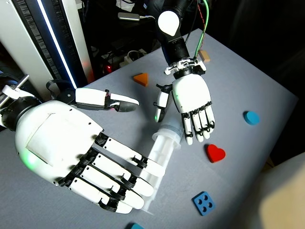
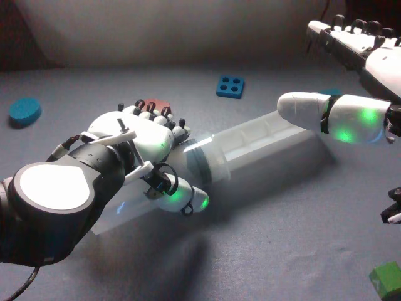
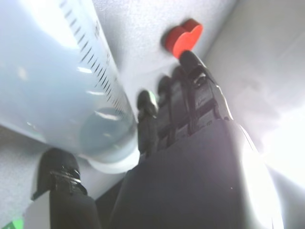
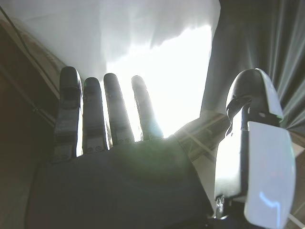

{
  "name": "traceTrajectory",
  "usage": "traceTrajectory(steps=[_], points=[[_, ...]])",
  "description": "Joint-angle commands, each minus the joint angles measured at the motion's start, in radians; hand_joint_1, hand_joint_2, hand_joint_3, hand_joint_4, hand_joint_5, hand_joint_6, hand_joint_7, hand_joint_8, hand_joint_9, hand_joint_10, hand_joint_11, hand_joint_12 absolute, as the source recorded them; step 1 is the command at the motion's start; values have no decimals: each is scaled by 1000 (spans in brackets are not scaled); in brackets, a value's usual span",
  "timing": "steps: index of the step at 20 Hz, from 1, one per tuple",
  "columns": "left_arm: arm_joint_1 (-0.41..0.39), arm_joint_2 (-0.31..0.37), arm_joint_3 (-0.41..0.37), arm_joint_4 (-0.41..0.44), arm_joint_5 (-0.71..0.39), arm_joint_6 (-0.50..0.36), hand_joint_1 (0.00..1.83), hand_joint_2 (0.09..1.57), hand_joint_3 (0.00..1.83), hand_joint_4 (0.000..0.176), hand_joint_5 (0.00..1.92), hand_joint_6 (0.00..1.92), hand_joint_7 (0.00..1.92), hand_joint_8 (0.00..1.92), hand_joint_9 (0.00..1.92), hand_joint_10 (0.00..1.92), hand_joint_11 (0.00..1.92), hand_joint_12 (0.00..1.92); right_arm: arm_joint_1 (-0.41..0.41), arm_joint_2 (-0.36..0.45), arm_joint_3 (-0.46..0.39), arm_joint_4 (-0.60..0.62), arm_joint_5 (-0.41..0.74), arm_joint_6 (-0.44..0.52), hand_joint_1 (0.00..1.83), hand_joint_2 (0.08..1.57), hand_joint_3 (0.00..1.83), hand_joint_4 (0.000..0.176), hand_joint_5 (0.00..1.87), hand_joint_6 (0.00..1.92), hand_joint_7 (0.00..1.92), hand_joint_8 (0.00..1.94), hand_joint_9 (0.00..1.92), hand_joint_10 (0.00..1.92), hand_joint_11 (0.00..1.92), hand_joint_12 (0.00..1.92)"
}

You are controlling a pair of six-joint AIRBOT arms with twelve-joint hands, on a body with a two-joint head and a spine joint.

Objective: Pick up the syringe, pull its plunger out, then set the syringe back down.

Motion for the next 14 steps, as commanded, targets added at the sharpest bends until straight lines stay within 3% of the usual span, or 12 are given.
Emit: traceTrajectory(steps=[1,3,10,12,14], points=[[-15,4,-3,63,38,1,214,975,0,113,80,1,0,0,13,0,0,419,7,3,-2,-63,-88,4,102,955,1,83,0,0,36,1,0,0,0,560],[-23,15,-9,63,28,9,207,970,0,118,75,0,0,0,0,0,0,333,7,3,-2,-63,-88,4,103,957,1,84,0,0,36,1,0,0,0,565],[-81,82,-37,59,17,41,205,970,0,118,79,1,2,1,13,5,0,323,6,2,-2,-63,-88,4,102,959,2,90,0,0,35,0,0,0,0,567],[-110,103,-44,25,5,107,196,974,0,117,89,5,11,4,17,5,0,327,6,2,-2,-63,-88,4,102,960,2,90,0,0,34,0,1,0,0,567],[-127,125,-56,18,6,111,188,984,3,117,101,6,26,5,23,5,0,346,5,2,-2,-63,-88,4,102,962,2,89,9,2,44,3,25,6,0,610]])
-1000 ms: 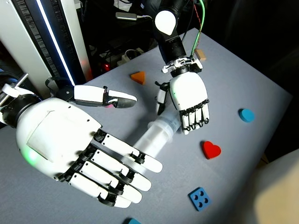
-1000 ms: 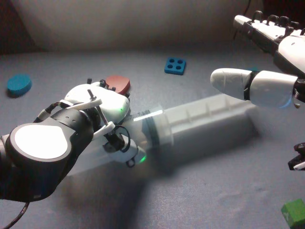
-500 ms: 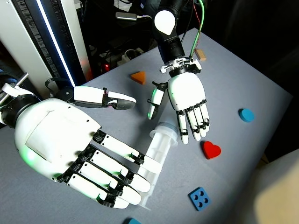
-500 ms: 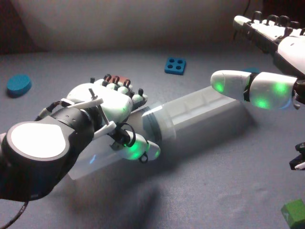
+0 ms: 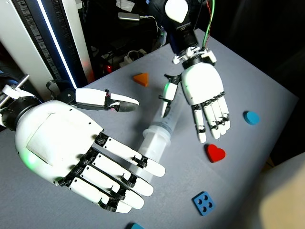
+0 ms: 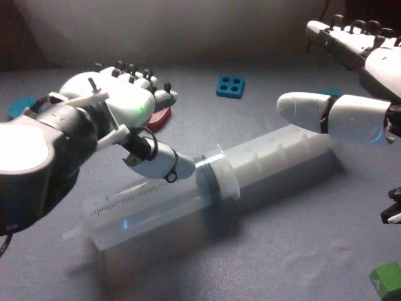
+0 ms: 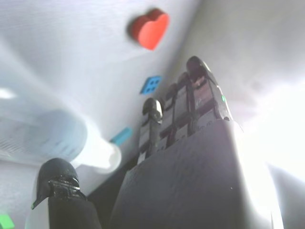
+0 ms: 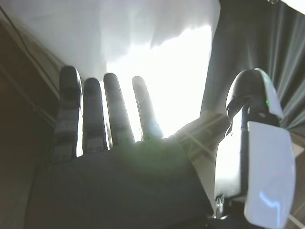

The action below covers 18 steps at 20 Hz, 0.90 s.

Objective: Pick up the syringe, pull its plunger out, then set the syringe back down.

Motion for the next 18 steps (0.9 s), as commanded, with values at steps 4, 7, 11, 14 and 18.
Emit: traceTrajectory(steps=[4,7,11,14,18], points=[[-64,47,-33,4,67,70,219,1042,8,98,197,15,137,13,104,16,0,589,4,2,-1,-64,-87,5,104,1009,4,49,181,16,288,10,246,29,2,1008],[-126,75,-62,-41,102,121,495,1213,3,0,674,38,626,611,488,968,334,1452,3,3,-1,-64,-86,5,344,1147,3,0,766,380,801,752,756,1242,762,1453],[-215,101,-104,-141,163,254,601,1262,2,0,716,1793,847,1908,919,1917,959,1919,2,3,-1,-64,-85,5,539,1247,8,0,722,1907,919,1935,1163,1919,1457,1920],[-271,126,-151,-203,228,324,543,1350,12,0,1135,1920,1239,1921,1272,1921,1321,1921,2,3,-1,-64,-84,5,315,1441,25,0,1111,1921,1319,1941,1570,1921,1741,1921],[-310,151,-215,-217,346,300,470,1420,11,0,1298,1921,1395,1921,1431,1921,1496,1921,8,3,-1,-64,-81,37,186,1558,0,151,1247,1921,1410,1941,1618,1921,1772,1921]])
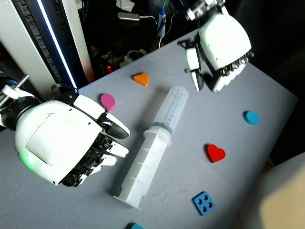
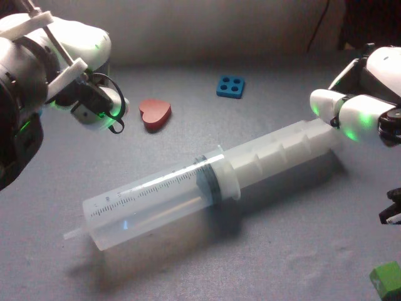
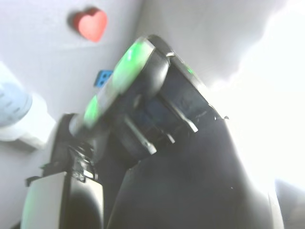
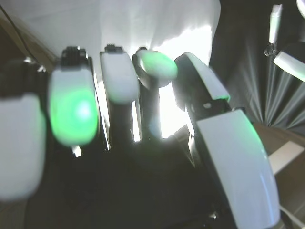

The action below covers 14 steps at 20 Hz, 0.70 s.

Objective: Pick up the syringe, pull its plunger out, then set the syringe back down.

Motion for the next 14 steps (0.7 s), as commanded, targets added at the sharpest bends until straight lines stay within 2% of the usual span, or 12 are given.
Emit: traceTrajectory(steps=[1,3,5,8,10,14], points=[[-3,4,-11,87,54,-11,464,1431,7,0,1282,1921,1401,1921,1446,1921,1510,1921,13,2,-2,-62,-83,14,183,1569,4,175,1246,1921,1415,1941,1618,1921,1772,1921],[34,13,-56,137,114,-120,485,1430,2,0,1282,1921,1403,1921,1470,1921,1528,1921,15,2,-4,-62,-83,24,196,1569,5,176,1242,1921,1416,1941,1618,1921,1772,1921],[113,15,-108,240,220,-311,507,1433,2,0,1282,1921,1404,1921,1475,1921,1533,1921,17,1,-7,-63,-82,30,201,1570,5,176,1241,1921,1416,1941,1618,1921,1773,1921],[206,-9,-127,323,291,-491,513,1435,2,0,1282,1921,1404,1921,1475,1921,1534,1921,20,1,-12,-63,-71,47,223,1570,2,176,1242,1921,1416,1941,1618,1921,1775,1921],[247,-25,-121,347,304,-563,516,1437,2,0,1282,1921,1404,1921,1475,1921,1534,1921,26,1,-19,-63,-70,65,237,1569,5,176,1242,1921,1417,1941,1619,1921,1765,1921],[239,-36,-97,375,278,-573,542,1433,0,0,1274,1921,1404,1921,1473,1921,1529,1921,38,2,-35,-63,-66,93,250,1562,0,176,1227,1921,1416,1941,1612,1921,1751,1921]])
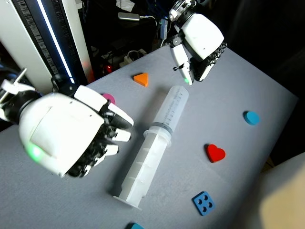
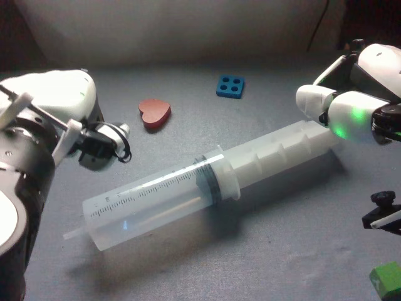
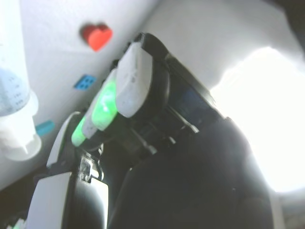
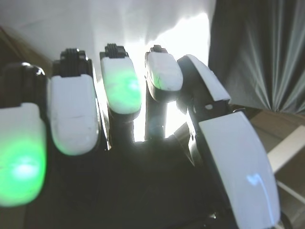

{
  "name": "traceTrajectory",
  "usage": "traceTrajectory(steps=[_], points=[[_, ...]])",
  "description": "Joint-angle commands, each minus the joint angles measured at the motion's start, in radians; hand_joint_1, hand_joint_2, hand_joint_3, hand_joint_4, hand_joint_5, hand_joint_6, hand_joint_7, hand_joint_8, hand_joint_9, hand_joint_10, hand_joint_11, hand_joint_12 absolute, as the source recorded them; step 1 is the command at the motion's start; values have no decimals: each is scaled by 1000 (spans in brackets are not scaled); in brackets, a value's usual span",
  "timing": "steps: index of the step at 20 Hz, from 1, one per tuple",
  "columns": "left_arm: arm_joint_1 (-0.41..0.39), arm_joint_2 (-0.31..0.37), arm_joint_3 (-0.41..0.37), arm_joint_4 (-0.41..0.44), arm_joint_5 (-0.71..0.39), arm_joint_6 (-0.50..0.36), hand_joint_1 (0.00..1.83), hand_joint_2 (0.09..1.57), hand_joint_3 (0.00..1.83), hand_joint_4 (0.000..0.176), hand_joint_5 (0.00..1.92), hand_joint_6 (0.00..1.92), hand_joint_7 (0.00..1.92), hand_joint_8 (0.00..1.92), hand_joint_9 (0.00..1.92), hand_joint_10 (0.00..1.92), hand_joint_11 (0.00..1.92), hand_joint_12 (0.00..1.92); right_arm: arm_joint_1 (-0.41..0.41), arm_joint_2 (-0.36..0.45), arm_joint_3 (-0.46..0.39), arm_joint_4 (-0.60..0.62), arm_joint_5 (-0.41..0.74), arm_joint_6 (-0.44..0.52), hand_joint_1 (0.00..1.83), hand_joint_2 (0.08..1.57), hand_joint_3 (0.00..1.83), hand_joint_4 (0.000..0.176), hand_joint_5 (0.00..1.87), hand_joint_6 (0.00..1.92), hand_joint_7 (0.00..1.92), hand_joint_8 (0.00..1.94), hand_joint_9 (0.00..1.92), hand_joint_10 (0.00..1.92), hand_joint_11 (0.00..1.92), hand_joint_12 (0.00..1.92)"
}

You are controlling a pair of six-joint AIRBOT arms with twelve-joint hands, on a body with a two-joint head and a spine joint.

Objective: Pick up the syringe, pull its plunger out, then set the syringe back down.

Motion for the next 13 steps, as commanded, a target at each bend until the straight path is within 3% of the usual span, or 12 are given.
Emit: traceTrajectory(steps=[1,2,3,7,13], points=[[-15,-2,5,107,38,5,542,1434,0,0,1274,1921,1404,1921,1473,1921,1529,1921,15,2,-3,-60,-75,17,263,1559,0,176,1222,1921,1415,1941,1612,1921,1752,1921],[-21,-3,10,106,34,6,543,1434,0,0,1274,1921,1404,1921,1473,1921,1528,1921,16,2,-3,-60,-72,35,266,1558,0,176,1221,1921,1415,1941,1612,1921,1752,1921],[-29,-4,14,101,30,6,543,1434,0,0,1274,1921,1404,1921,1473,1921,1528,1921,19,3,-3,-60,-46,138,267,1558,0,176,1222,1921,1415,1941,1612,1921,1752,1921],[-52,-6,18,95,14,11,543,1435,0,0,1273,1921,1406,1921,1471,1921,1526,1921,16,4,-2,-60,-52,63,270,1563,1,176,1221,1921,1414,1941,1612,1921,1751,1921],[-63,-6,6,86,11,11,543,1434,0,0,1272,1921,1406,1921,1469,1921,1524,1921,8,-3,-2,-96,-68,39,275,1560,0,176,1214,1921,1414,1941,1607,1921,1751,1921]])
